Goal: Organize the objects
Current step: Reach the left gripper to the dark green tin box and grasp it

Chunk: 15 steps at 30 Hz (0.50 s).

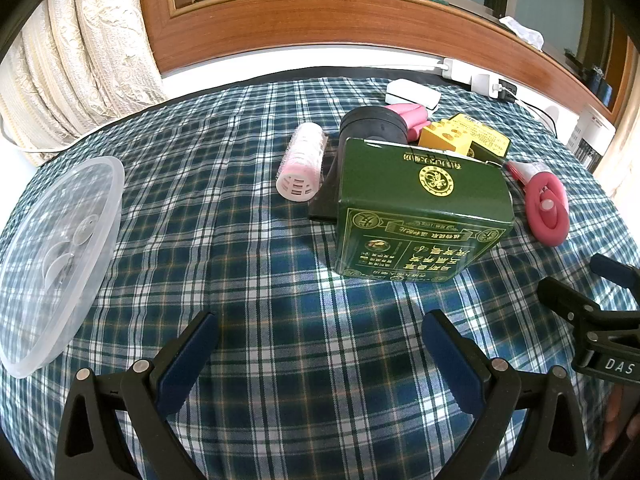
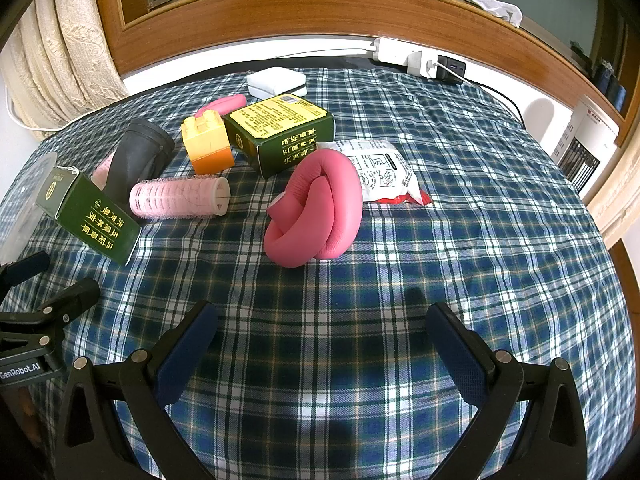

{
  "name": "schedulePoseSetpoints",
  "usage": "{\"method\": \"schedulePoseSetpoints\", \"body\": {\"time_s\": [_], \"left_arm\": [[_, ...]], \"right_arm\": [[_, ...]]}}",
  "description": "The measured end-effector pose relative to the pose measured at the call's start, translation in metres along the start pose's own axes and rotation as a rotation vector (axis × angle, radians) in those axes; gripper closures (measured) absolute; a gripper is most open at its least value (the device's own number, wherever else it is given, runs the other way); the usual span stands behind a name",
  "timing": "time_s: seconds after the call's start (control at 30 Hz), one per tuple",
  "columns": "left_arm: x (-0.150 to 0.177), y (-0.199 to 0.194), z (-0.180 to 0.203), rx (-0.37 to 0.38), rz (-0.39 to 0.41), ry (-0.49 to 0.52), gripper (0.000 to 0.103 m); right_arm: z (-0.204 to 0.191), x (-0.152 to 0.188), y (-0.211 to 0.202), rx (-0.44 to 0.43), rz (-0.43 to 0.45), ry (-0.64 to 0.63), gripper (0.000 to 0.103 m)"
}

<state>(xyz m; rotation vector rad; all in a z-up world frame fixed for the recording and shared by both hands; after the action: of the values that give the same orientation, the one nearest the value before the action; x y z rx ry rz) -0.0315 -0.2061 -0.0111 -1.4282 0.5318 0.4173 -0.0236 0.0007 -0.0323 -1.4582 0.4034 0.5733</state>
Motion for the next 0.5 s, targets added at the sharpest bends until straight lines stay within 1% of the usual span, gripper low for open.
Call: {"method": "schedulePoseSetpoints", "body": {"time_s": [0.2,0.4,0.5], "left_arm": [[0.000,0.000,0.000,0.004,-0.001,0.004,0.000],[0.000,0.000,0.000,0.004,0.000,0.003,0.000],[0.000,0.000,0.001,0.004,0.000,0.003,0.000]], "right_arm": [[-0.001,0.001,-0.004,-0.016,0.002,-0.021,0.000],[0.004,0.011,-0.008,-0.045,0.007,-0.060,0.000],[-0.002,0.010,-0.010,-0.047,0.005,-0.070,0.000]]}}
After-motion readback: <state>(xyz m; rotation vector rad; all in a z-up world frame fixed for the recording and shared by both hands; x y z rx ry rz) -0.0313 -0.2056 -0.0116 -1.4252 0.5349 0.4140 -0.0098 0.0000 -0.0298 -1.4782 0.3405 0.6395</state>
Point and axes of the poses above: each gripper's, at about its wrist camera, not at the fingertips, and y roughly the way its jaws point, z to its right, x to its underside, the point moved 4 cm from there along y, roughly the way its jaws point, and after that the axes turned 6 degrees about -y, right-handed, at the moved point
